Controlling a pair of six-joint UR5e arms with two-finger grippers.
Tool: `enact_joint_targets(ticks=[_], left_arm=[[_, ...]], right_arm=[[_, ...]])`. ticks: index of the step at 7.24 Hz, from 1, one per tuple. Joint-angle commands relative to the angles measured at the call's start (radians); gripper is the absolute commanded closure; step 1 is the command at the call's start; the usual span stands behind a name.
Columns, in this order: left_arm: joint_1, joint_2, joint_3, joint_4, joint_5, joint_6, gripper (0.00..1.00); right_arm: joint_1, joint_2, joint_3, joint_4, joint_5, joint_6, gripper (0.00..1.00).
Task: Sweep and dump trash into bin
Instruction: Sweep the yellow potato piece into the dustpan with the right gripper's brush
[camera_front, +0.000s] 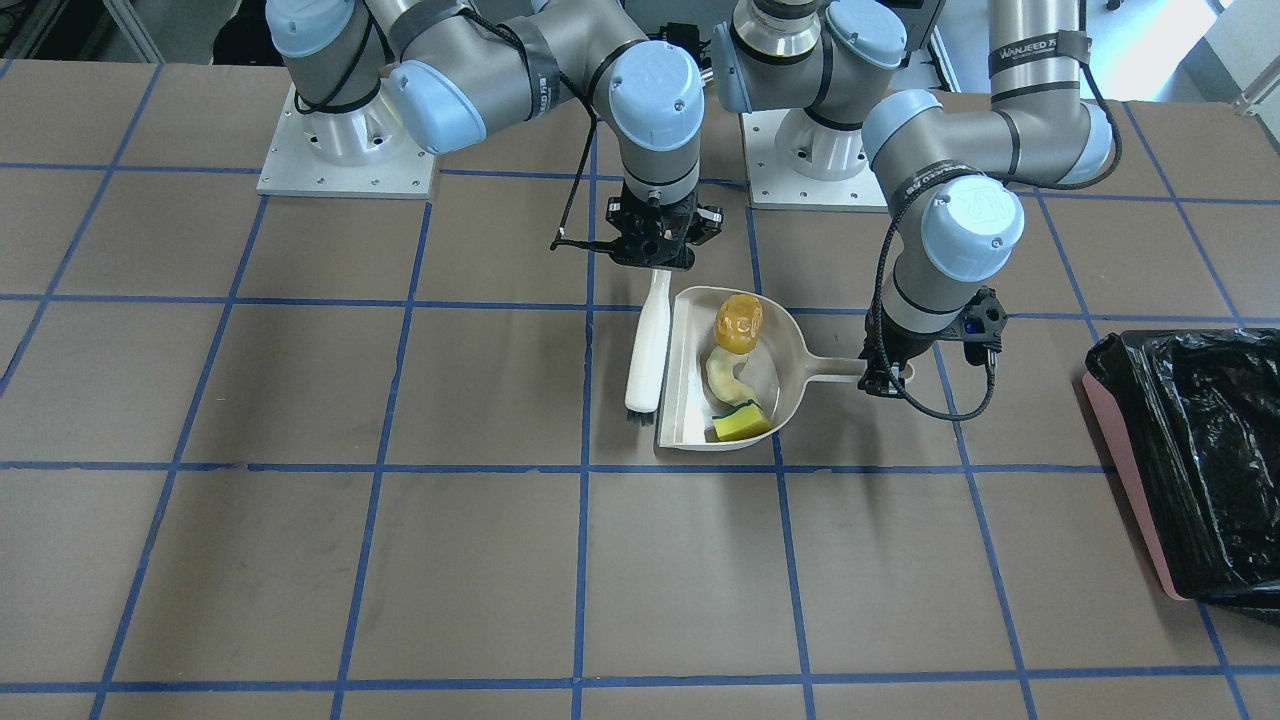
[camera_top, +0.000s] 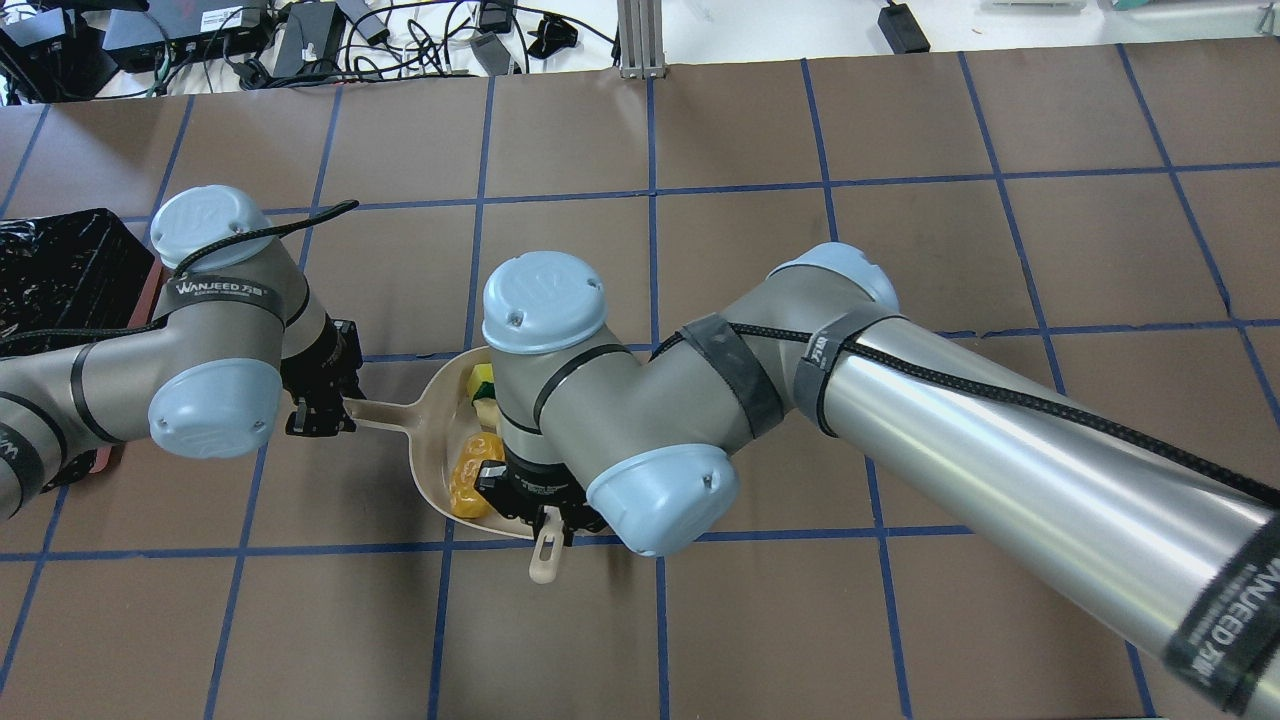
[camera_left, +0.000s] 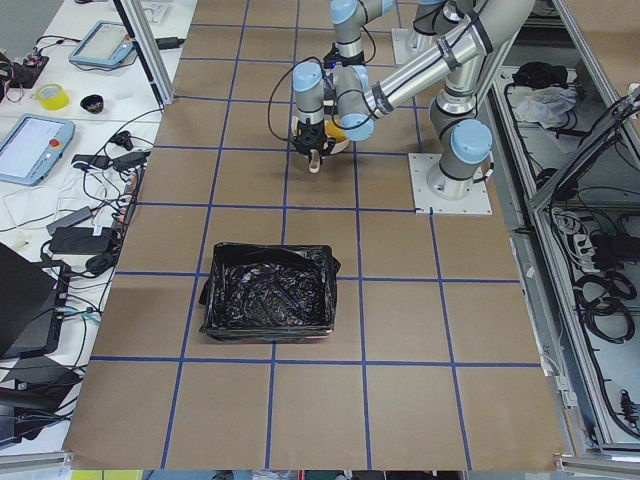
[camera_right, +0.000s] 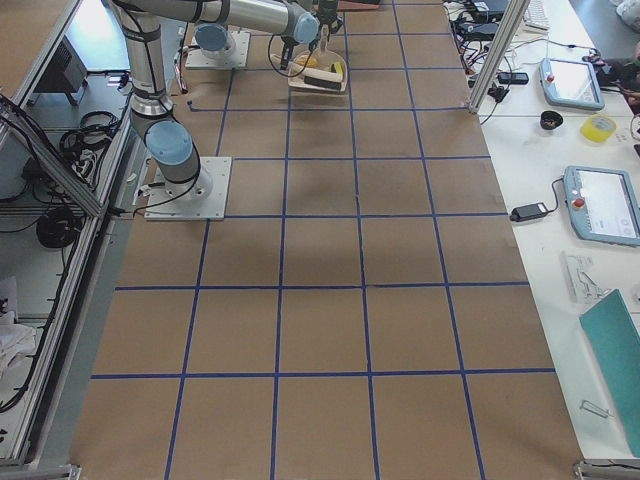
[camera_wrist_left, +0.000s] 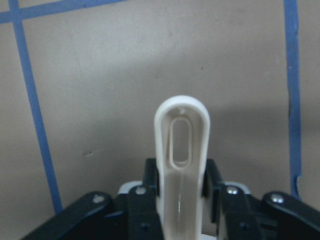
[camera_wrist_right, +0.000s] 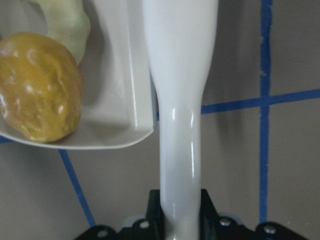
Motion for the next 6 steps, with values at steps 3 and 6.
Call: enact_joint_targets(ticks=[3, 6], left_arm=[[0.045, -0.014, 0.249, -0.269, -0.085, 0.039, 1.00], [0.126, -0.038, 0.372, -0.293, -0.110, 0.102, 1.00]], right_arm=[[-0.253, -0.100, -0.052, 0.231, -0.091, -0.318, 1.00], [-0.472, -0.108, -0.052, 0.248, -0.261, -0.562, 1.00]])
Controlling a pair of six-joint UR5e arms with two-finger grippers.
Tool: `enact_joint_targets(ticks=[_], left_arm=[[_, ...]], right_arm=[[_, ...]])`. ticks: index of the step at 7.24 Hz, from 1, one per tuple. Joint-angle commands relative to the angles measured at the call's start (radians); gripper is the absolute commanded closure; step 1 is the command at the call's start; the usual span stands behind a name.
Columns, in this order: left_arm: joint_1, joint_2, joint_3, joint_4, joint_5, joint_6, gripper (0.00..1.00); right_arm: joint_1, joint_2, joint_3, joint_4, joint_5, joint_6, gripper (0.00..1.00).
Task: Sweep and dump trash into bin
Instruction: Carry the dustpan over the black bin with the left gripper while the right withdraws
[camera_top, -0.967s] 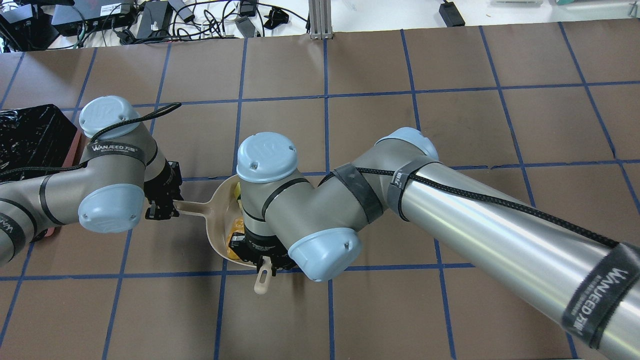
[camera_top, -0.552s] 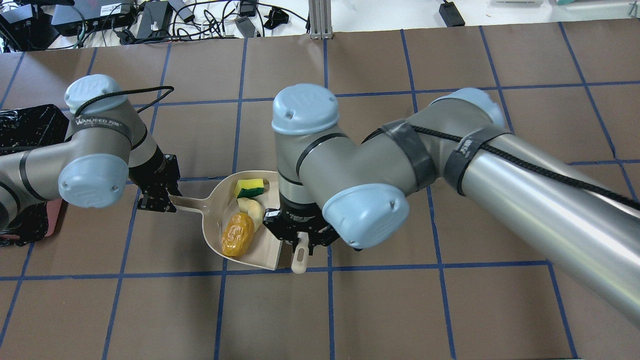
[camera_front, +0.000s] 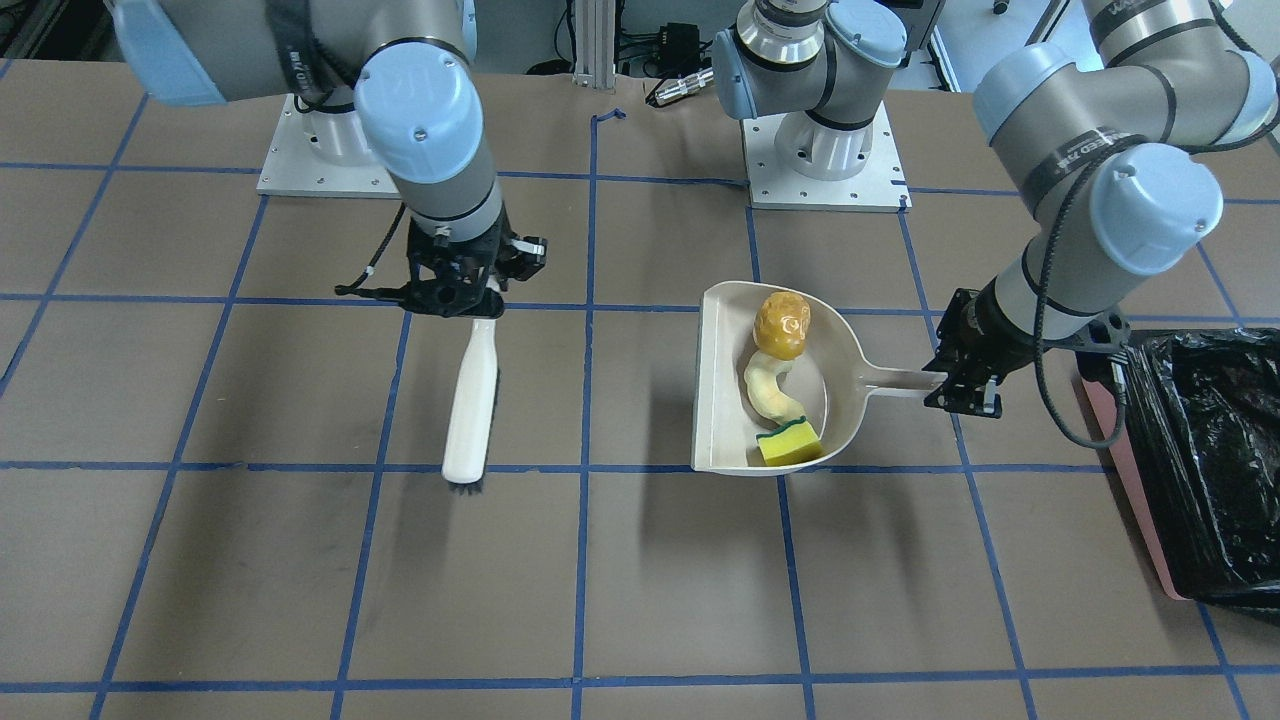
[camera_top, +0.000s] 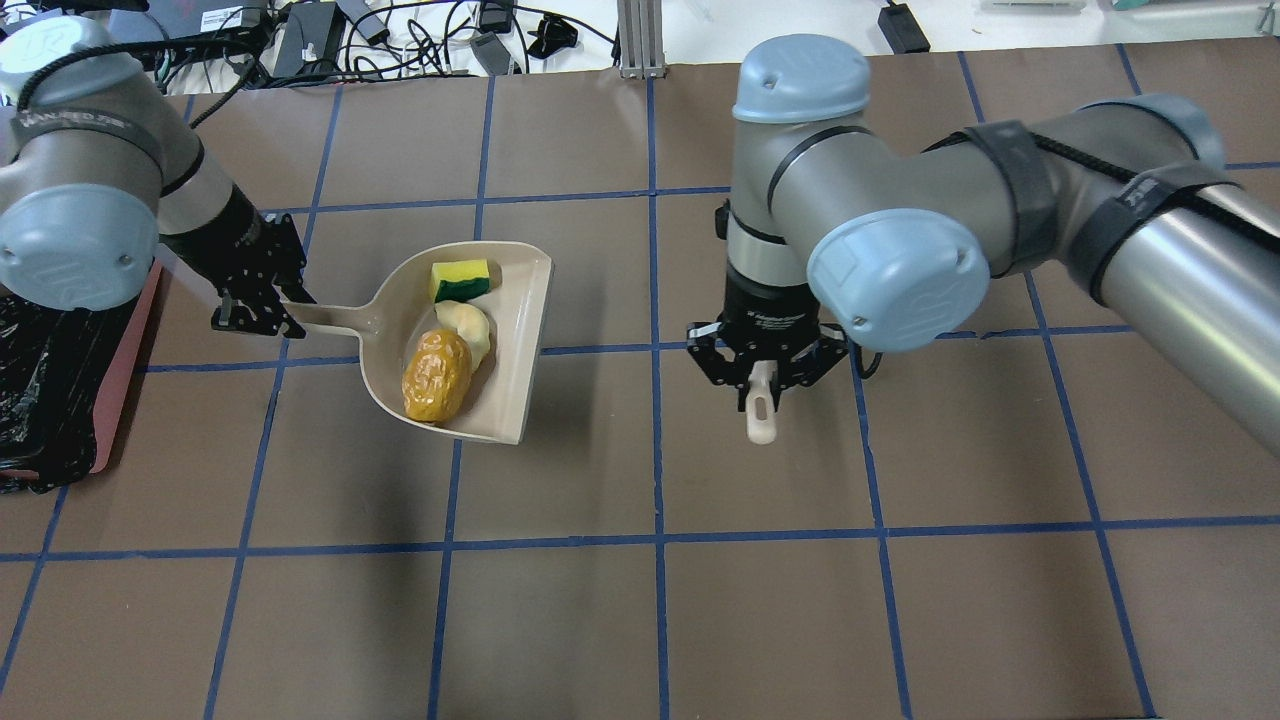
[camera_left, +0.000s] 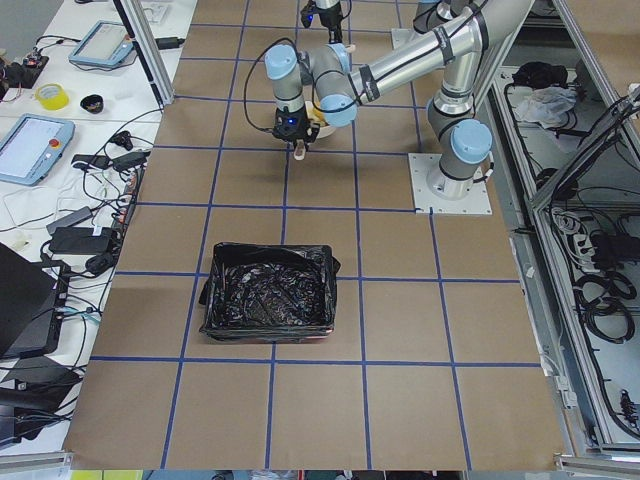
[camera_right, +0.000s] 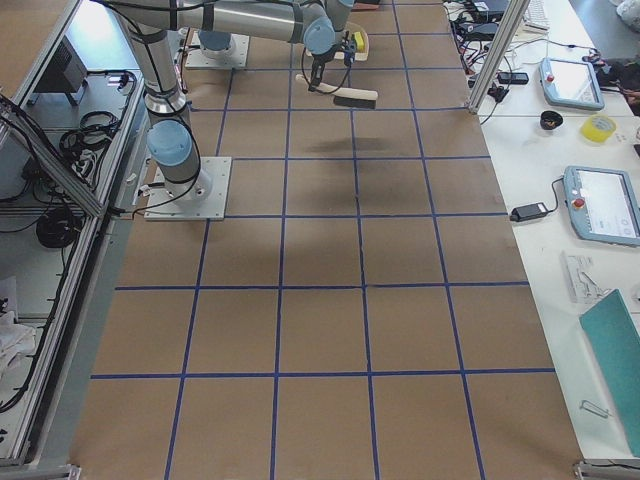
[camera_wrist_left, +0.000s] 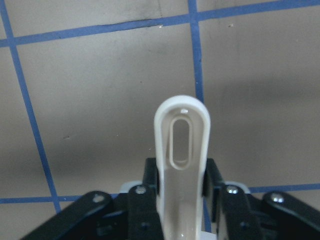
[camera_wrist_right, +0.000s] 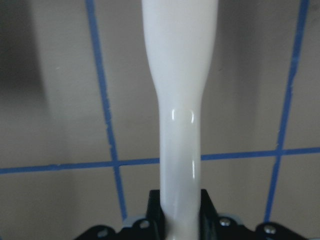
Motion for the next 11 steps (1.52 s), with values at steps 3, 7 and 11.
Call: enact_joint_targets(ticks=[3, 7, 11], left_arm=[[0.148, -0.061, 0.203, -0.149, -0.067, 0.151, 1.00], [0.309, -0.131, 0.294, -0.214, -0.100, 0.333, 1.00], [0.416, -0.219, 0.478, -0.276, -0.066, 0.366, 1.00]], right_arm=[[-0.352, 0.004, 0.001, -0.011, -0.069, -0.416, 1.00], [-0.477, 0.070, -0.002, -0.068, -0.161, -0.498, 1.00], [-0.549, 0.153, -0.008, -0.156, -0.151, -0.590, 1.00]])
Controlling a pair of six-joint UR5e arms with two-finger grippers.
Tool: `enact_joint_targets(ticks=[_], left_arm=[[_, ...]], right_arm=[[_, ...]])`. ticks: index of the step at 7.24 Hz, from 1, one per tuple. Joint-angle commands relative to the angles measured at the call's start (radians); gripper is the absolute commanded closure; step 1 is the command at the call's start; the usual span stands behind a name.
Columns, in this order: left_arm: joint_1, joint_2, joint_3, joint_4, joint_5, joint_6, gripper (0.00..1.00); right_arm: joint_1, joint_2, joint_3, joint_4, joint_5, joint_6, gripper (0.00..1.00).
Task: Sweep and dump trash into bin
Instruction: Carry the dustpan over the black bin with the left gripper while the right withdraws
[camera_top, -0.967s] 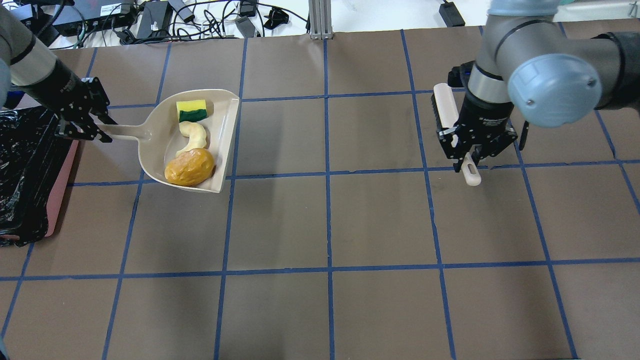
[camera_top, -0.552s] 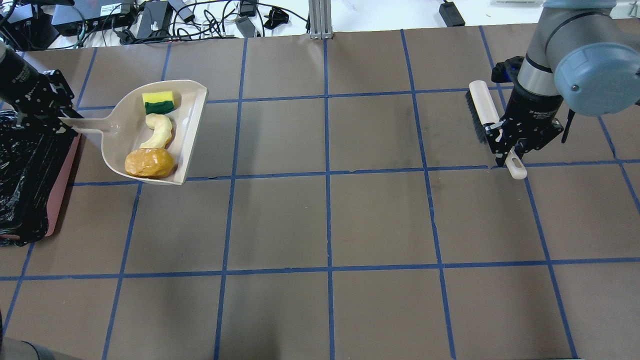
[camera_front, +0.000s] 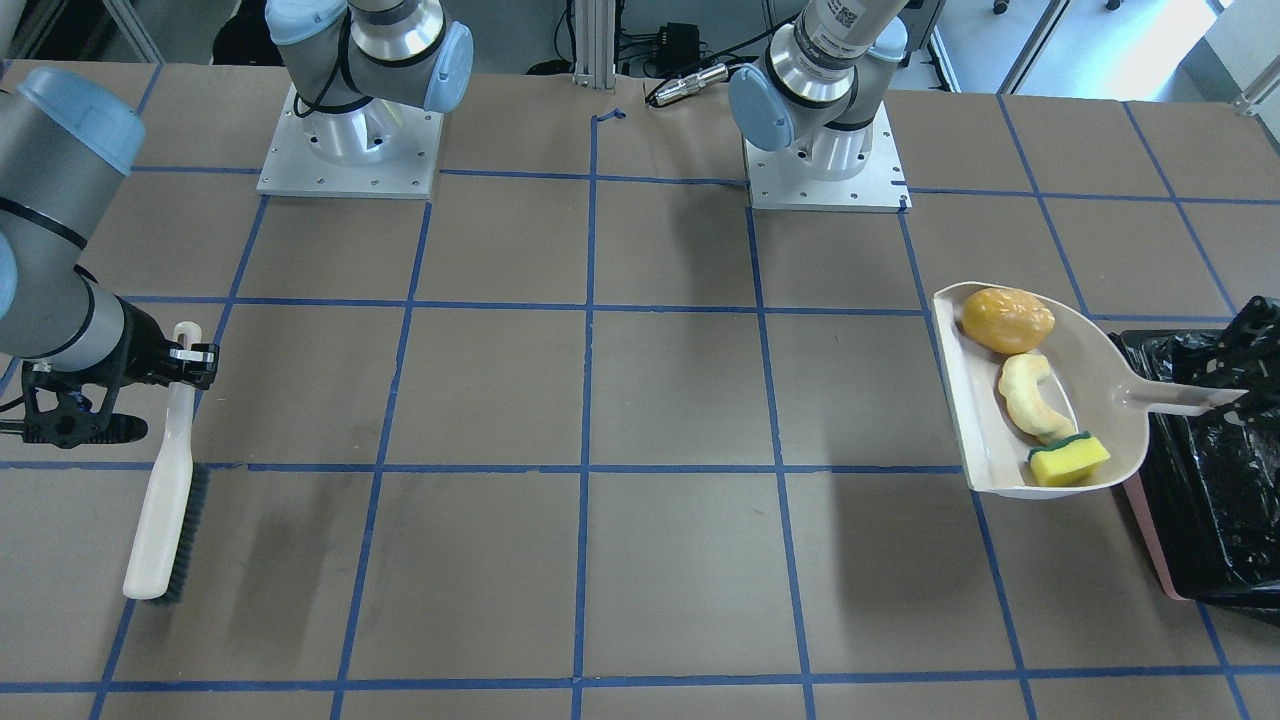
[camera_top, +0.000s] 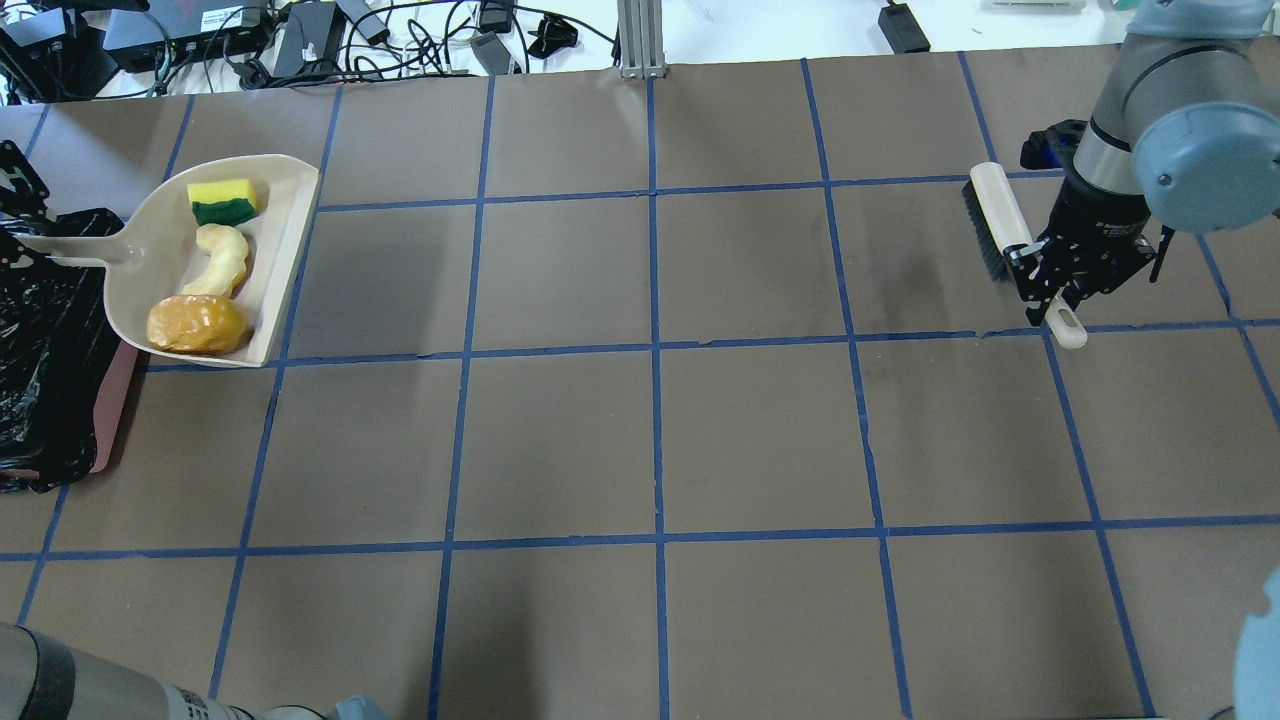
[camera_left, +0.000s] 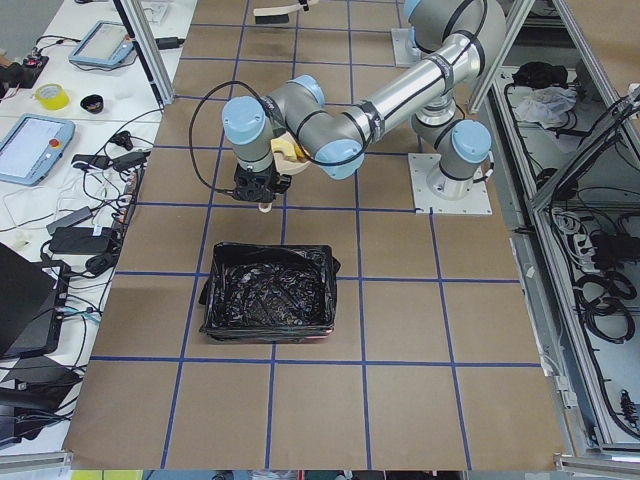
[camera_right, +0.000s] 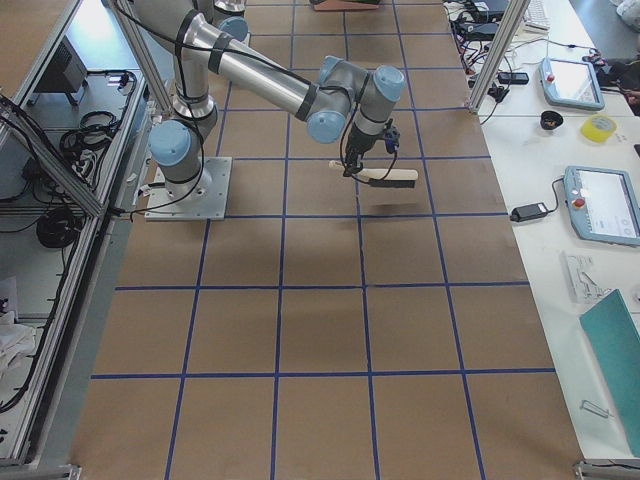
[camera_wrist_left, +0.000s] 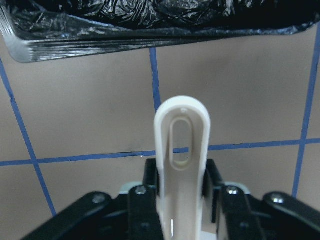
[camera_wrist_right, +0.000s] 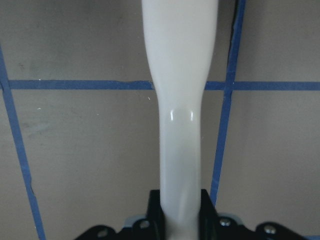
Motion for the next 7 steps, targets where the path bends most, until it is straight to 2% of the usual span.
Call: enact_joint_targets(ticks=[1, 3, 5, 7], left_arm=[[0.041, -0.049, 0.088, -0.021, 0.025, -0.001, 1.00], [0.113, -0.097, 0.157, -0.021, 0.070, 0.002, 1.00], [0.158, -0.211, 0.314, -0.023, 0.125, 0.006, 1.00], [0.213, -0.295, 0.413, -0.023, 0.142, 0.024, 1.00]], right_arm=[[-0.038, 0.060, -0.006, -0.084, 0.004, -0.063, 1.00], [-0.057, 0.099, -0.006, -0.137, 0.001, -0.106, 1.00], [-0.058, 0.105, -0.003, -0.137, 0.004, -0.117, 1.00], [-0.058, 0.105, -0.004, -0.149, 0.007, -0.087, 1.00]])
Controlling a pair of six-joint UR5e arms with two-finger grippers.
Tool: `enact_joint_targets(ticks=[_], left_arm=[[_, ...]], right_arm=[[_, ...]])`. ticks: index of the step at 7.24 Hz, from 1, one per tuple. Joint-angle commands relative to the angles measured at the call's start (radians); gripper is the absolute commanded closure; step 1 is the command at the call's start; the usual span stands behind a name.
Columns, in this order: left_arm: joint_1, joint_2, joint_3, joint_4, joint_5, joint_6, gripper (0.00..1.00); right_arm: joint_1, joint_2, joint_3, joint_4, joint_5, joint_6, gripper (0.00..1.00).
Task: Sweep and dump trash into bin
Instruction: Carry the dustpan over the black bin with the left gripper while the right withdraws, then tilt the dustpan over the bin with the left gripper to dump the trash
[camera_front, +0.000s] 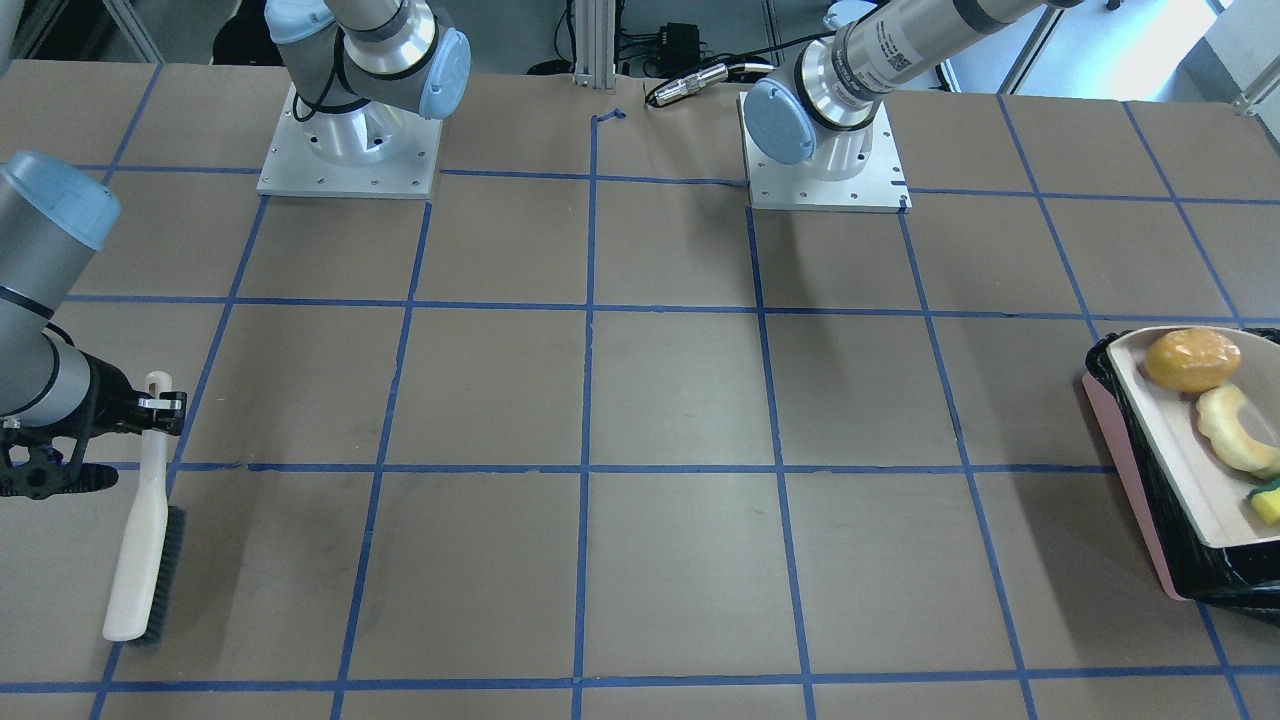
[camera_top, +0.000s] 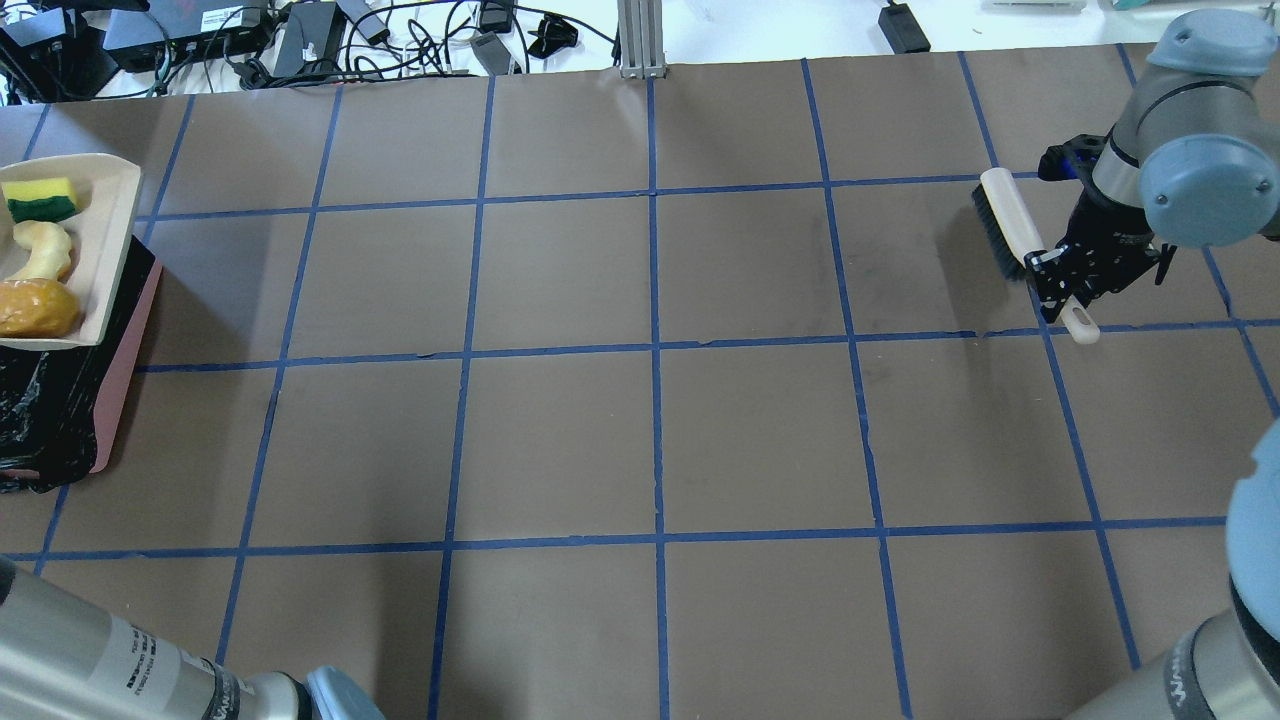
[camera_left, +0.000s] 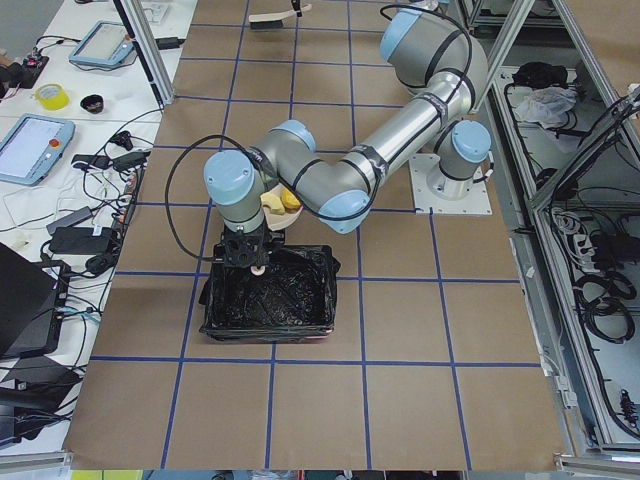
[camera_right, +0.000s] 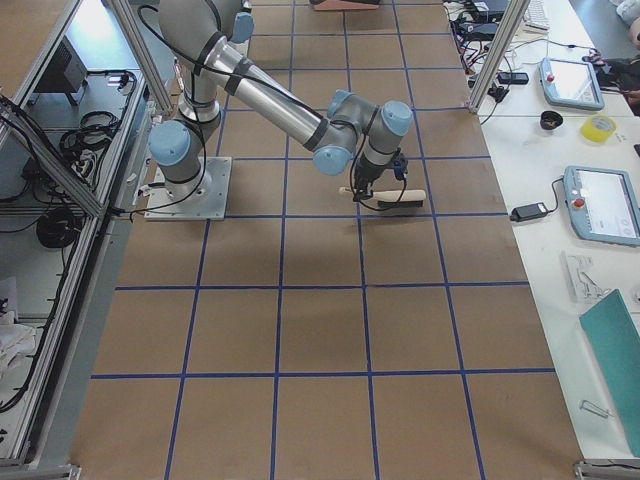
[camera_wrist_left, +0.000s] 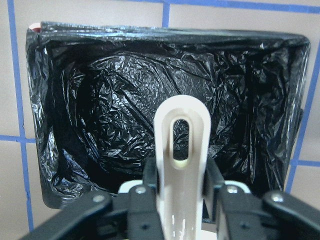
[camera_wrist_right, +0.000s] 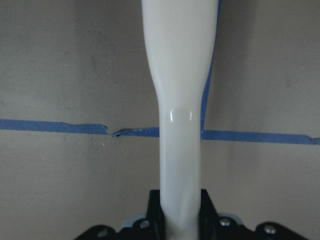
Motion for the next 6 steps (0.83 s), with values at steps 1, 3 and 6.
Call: enact_joint_targets(ticks=[1, 3, 6], left_arm=[[0.044, -0.082, 0.101, 0.001, 0.013, 0.016, 1.00], [0.076, -0.114, 0.177, 0.001, 0.038, 0.017, 1.00], [0.107, -0.160, 0.235, 0.049, 0.082, 0.095, 1.00]], right_arm=[[0.000, 0.002, 0.000, -0.012, 0.002, 0.027, 1.00], [0.000, 0.022, 0.003, -0.014, 0.009, 0.060, 1.00], [0.000, 0.031, 0.007, -0.027, 0.006, 0.060, 1.00]])
